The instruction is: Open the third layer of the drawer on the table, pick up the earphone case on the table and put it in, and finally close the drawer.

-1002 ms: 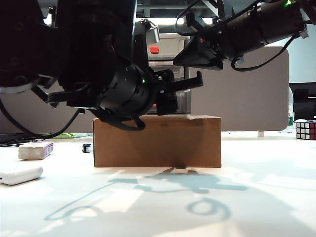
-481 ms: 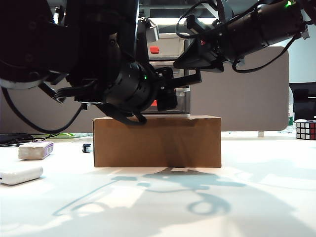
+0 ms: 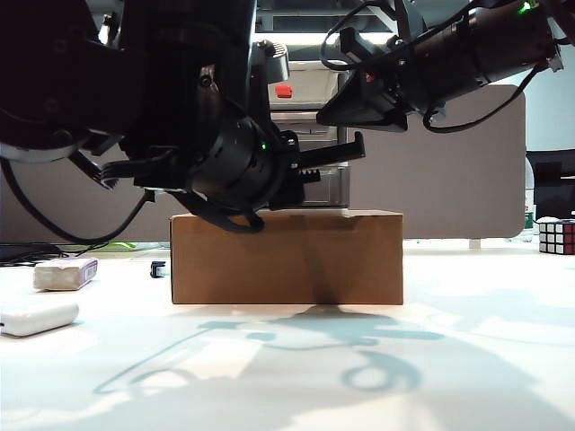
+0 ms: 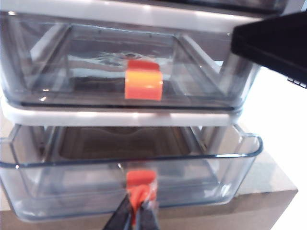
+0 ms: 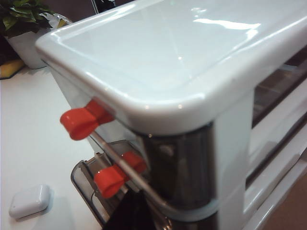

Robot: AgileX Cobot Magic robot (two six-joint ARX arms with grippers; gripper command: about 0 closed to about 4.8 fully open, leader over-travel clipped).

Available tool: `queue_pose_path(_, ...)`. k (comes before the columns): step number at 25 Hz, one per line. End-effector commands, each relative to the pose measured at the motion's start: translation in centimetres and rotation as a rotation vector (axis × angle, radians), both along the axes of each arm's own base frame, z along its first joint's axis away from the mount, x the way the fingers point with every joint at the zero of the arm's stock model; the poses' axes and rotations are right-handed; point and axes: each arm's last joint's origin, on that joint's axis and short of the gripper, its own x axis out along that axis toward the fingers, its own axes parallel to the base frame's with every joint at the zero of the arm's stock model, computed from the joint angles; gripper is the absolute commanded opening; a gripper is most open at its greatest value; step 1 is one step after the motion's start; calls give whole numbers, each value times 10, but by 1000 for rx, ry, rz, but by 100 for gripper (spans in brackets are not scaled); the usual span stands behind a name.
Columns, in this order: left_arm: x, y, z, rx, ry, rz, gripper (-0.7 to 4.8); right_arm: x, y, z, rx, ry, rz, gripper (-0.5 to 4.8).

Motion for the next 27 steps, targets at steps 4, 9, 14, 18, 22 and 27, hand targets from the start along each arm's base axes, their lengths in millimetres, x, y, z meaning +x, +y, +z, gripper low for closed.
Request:
queue_pose_path(4, -18, -13, 2, 3, -6, -38, -6, 1, 0, 5, 2, -37, -4, -6)
queue_pose_path(9, -38, -22, 1, 31, -1, -24, -6, 1, 0, 5, -4, -42, -3, -6)
queue_pose_path(14, -58, -29, 2, 68, 8, -31, -6, 1, 0, 5, -4, -40, -2, -6)
queue_pose_path(18, -67, -25, 0, 78, 12, -41, -6, 1, 0, 4, -7, -33, -1, -6)
queue_pose_path(22, -72, -12, -6, 114, 25, -37, 111, 0, 0, 4, -6, -31, 6, -6)
queue_pose_path(27, -82, 13, 10, 120, 29, -49, 249, 0, 0, 4, -8, -29, 6, -6)
